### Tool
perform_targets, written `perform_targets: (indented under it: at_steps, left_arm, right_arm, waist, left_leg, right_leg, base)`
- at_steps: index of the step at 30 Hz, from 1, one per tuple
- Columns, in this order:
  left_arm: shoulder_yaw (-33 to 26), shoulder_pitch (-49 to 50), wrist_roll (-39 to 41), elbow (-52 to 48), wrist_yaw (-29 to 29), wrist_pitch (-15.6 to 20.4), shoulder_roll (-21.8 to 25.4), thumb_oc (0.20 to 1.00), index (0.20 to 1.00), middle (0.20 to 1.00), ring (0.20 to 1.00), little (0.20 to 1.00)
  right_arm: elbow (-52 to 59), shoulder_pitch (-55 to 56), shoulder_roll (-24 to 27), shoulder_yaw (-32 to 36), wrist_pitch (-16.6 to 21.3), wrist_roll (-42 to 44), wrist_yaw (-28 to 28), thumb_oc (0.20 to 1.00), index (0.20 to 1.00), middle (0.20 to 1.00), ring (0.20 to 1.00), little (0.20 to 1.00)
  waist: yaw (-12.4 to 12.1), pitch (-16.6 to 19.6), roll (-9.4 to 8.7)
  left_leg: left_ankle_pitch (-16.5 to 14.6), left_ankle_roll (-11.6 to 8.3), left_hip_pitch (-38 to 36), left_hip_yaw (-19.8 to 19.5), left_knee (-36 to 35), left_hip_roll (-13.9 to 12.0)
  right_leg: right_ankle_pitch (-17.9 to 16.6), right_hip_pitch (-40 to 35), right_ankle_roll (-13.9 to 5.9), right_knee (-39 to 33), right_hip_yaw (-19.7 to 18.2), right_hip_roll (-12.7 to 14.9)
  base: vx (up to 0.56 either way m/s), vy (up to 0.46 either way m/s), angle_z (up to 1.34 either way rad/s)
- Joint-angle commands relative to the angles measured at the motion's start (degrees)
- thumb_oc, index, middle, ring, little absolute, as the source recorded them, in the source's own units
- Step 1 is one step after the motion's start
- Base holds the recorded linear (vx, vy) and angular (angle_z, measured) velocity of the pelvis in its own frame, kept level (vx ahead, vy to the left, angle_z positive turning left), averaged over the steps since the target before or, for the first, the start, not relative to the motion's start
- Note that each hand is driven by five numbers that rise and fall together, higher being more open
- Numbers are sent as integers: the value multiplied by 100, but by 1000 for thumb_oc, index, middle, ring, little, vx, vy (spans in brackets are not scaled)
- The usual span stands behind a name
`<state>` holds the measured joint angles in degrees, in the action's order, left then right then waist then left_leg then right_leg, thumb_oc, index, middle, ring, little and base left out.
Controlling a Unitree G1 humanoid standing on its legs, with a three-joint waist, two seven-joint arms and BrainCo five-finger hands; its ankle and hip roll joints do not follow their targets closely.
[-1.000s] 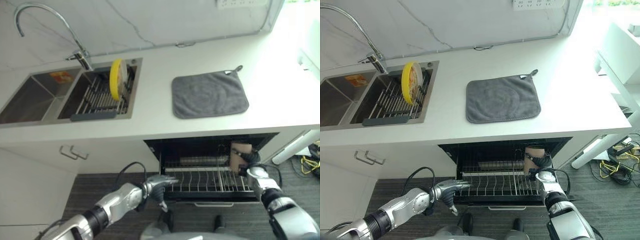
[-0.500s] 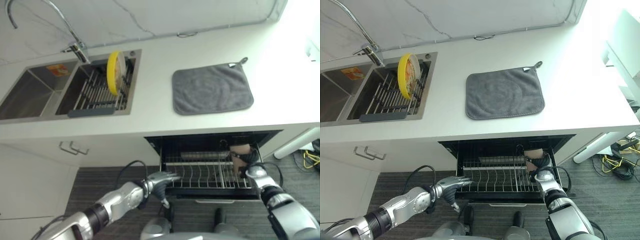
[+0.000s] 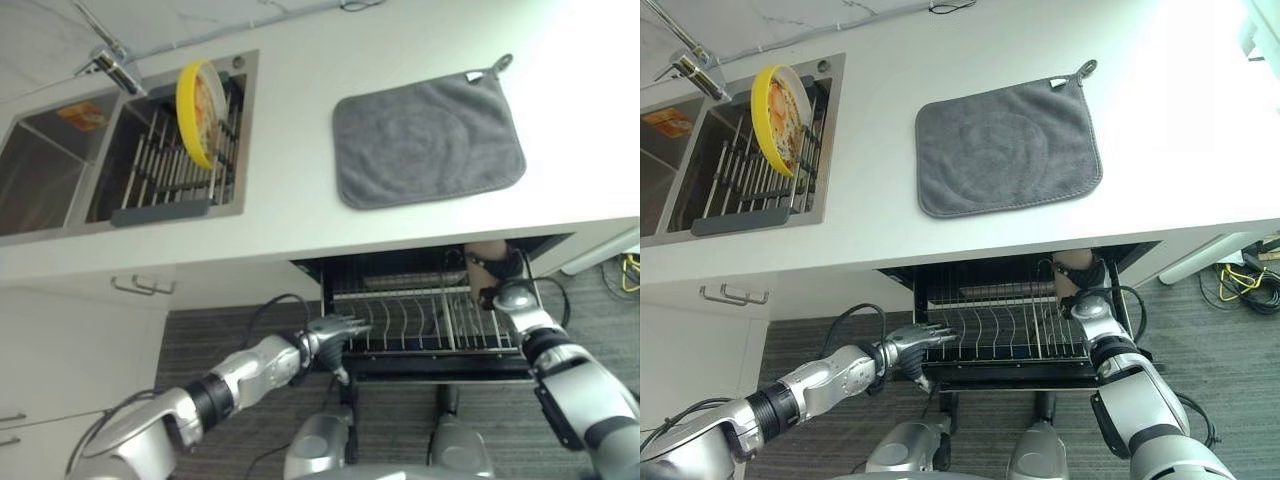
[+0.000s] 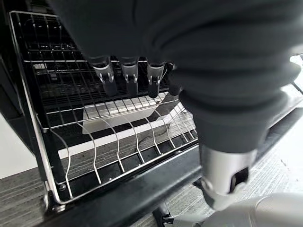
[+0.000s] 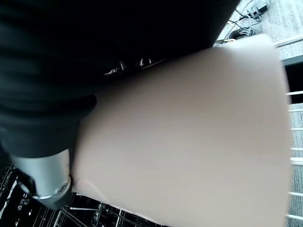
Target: Place the dishes in the dishwasher.
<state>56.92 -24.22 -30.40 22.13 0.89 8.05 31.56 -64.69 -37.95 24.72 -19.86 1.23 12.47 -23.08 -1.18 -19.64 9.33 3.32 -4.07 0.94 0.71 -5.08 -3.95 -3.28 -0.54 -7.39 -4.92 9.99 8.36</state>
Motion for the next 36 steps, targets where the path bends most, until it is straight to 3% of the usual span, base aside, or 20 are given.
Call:
perform_targets:
  at_steps: [1, 6, 10, 26, 28, 30, 36]
  left_arm:
    - [181, -177, -90, 6, -259, 88, 137, 1000, 1000, 1000, 1000, 1000]
    - [240, -331, -117, 247, -336, 162, -19, 1000, 1000, 1000, 1000, 1000]
    - [251, -409, -141, 397, -398, 141, -147, 1000, 1000, 1000, 1000, 1000]
    - [175, -603, -131, 728, -434, 67, -447, 1000, 1000, 1000, 1000, 1000]
    - [162, -610, -137, 696, -415, 20, -450, 1000, 1000, 1000, 1000, 1000]
    - [159, -600, -148, 691, -422, 0, -454, 1000, 1000, 1000, 1000, 1000]
    - [133, -562, -110, 592, -419, -69, -448, 1000, 1000, 1000, 1000, 1000]
  right_arm:
    - [92, -361, -677, -296, 161, 133, 32, 200, 200, 200, 200, 200]
    - [170, -480, -739, -416, 88, -168, -91, 200, 200, 200, 200, 200]
    - [422, -260, -1063, -800, 11, -405, -534, 200, 200, 200, 200, 200]
    - [441, -191, -1315, -841, -372, 225, -1092, 200, 200, 200, 200, 200]
    - [404, -185, -1338, -789, -408, 609, -1278, 200, 200, 200, 200, 200]
    - [329, -145, -1366, -655, -315, 1017, -1365, 200, 200, 200, 200, 200]
    - [203, -103, -1389, -390, -94, 825, -1776, 200, 200, 200, 200, 200]
  waist:
    - [-168, -30, -432]
    - [-202, -133, -412]
    - [-181, -206, -433]
    - [-151, -220, -486]
    - [-155, -233, -487]
    - [-145, -241, -482]
    - [-129, -231, -445]
  left_leg:
    - [-933, -127, 150, 66, 847, -118]
    - [-904, -111, 303, 44, 962, -90]
    - [-981, -71, 466, 13, 1312, -60]
    - [-879, -39, 418, 109, 1057, -51]
    - [-870, -38, 417, 123, 1037, -45]
    - [-866, -39, 424, 135, 1037, -46]
    - [-858, -27, 401, 166, 1011, -33]
  right_leg:
    - [374, 398, -546, 775, -538, 819]
    - [526, 548, -535, 1163, -460, 896]
    - [734, 659, -486, 1614, -420, 955]
    - [607, 597, -502, 1355, -403, 928]
    - [589, 589, -506, 1324, -401, 931]
    - [581, 595, -504, 1319, -410, 937]
    - [572, 575, -493, 1292, -442, 935]
  base:
    - [2, 60, 0]
    - [-61, 46, -1]
    - [-47, 53, 5]
    - [-25, 19, -1]
    - [0, 0, 0]
    - [0, 0, 0]
    - [0, 0, 0]
